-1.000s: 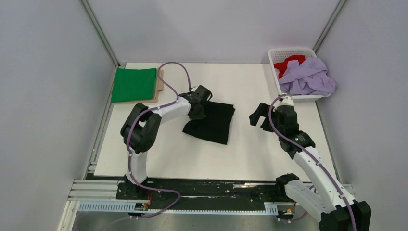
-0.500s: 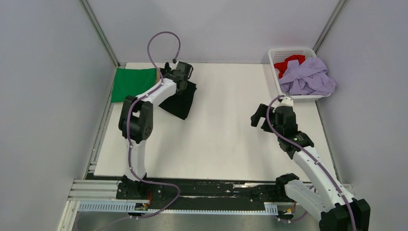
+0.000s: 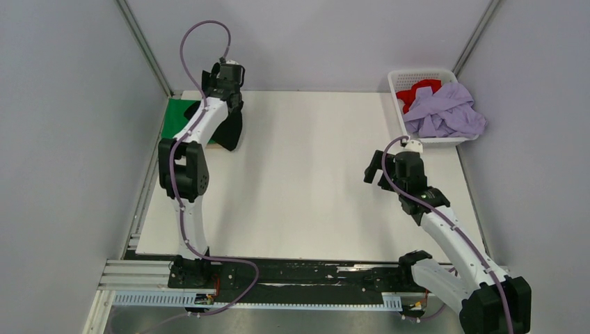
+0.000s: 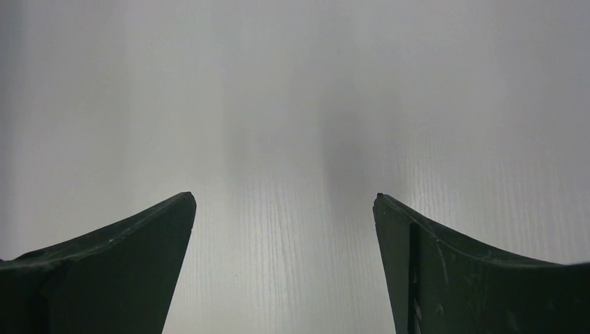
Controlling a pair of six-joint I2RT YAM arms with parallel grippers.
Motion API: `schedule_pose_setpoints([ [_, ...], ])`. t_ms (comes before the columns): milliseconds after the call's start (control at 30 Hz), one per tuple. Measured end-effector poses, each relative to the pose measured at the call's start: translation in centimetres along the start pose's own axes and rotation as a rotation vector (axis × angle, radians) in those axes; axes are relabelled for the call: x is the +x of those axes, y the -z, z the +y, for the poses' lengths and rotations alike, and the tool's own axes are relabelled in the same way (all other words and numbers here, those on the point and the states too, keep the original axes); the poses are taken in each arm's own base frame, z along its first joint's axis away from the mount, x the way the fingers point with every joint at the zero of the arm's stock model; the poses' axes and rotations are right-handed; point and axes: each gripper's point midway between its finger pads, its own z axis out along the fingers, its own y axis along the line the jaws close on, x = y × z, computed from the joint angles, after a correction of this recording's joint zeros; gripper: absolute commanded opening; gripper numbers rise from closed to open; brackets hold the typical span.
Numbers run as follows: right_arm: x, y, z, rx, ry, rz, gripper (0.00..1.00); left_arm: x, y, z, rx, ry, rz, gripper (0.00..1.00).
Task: Fold and stack the t-shirts
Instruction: Put the neatly folded tshirt into the corner of the board with the left arm
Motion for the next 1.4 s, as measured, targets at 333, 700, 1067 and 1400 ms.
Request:
schedule_pose_setpoints([
  [333,0.8,-0.8,-0.8,0.045,0.012,0.031,1.0,-0.5,0.3,1.8,0.064,-0.012,-0.021,0.0],
  [700,0.8,-1.1,-1.4,0.079,0.025,0.031,1.0,-1.2,1.2,4.5,0.115,0.033,-0.05,0.0],
  [1067,0.9,-1.3,-1.8,0.095,0.025,0.035,1.0,1.5,-4.9,4.4,0.17,0.03,0.038,0.0],
  [1400,1.6,-1.5,-2.2,0.116,0.031,0.062,1.0,5.0,-11.4,6.6,0.135,0.102,0.141,0.99],
])
